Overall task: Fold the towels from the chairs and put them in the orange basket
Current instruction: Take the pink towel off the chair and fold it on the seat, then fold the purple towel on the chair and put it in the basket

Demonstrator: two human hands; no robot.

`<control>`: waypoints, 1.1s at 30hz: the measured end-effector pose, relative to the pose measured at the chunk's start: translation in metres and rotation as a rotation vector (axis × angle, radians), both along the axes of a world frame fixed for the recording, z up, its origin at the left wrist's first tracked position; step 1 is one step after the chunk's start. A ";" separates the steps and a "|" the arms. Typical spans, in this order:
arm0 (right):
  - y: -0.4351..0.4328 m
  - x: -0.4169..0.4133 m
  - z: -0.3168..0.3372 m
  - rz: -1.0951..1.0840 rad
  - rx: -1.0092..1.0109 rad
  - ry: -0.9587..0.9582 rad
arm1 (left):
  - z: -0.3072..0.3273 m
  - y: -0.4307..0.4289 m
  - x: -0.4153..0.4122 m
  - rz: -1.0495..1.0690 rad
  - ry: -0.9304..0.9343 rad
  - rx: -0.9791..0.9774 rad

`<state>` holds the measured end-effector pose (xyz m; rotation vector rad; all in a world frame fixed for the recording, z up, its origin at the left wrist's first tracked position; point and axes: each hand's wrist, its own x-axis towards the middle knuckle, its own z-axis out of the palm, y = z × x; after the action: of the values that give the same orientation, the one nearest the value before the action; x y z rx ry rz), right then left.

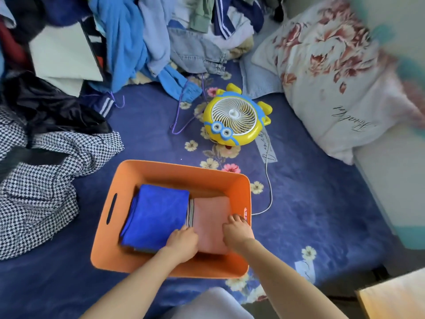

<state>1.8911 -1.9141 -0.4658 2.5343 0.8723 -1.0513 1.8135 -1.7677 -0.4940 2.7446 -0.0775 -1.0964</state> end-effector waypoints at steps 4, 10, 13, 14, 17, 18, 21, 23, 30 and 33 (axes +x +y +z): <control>-0.004 0.007 0.035 0.012 0.041 -0.093 | 0.027 0.015 -0.001 0.102 -0.124 0.009; -0.005 0.023 0.089 -0.043 0.116 -0.226 | 0.065 0.039 0.007 0.161 -0.318 0.061; 0.000 0.026 0.107 -0.030 0.146 -0.280 | 0.080 0.051 0.009 0.178 -0.393 0.059; 0.002 0.027 0.111 -0.023 0.158 -0.286 | 0.083 0.055 0.010 0.182 -0.418 0.058; 0.009 0.030 0.122 -0.006 0.178 -0.293 | 0.098 0.064 0.009 0.208 -0.495 0.063; 0.012 0.030 0.127 0.009 0.192 -0.306 | 0.103 0.068 0.007 0.226 -0.519 0.070; 0.022 0.033 0.139 0.038 0.266 -0.349 | 0.113 0.081 0.002 0.273 -0.610 0.089; 0.030 0.037 0.149 0.066 0.332 -0.382 | 0.127 0.095 -0.001 0.292 -0.711 0.115; 0.034 0.049 0.187 0.295 0.386 -0.441 | 0.159 0.086 -0.020 0.495 -0.891 0.220; 0.027 0.049 0.202 0.381 0.428 -0.454 | 0.173 0.065 -0.040 0.523 -0.913 0.308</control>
<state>1.9403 -1.8872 -0.2638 2.6028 1.4706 -0.1717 1.7733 -1.7027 -0.3208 2.9988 0.6851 0.3260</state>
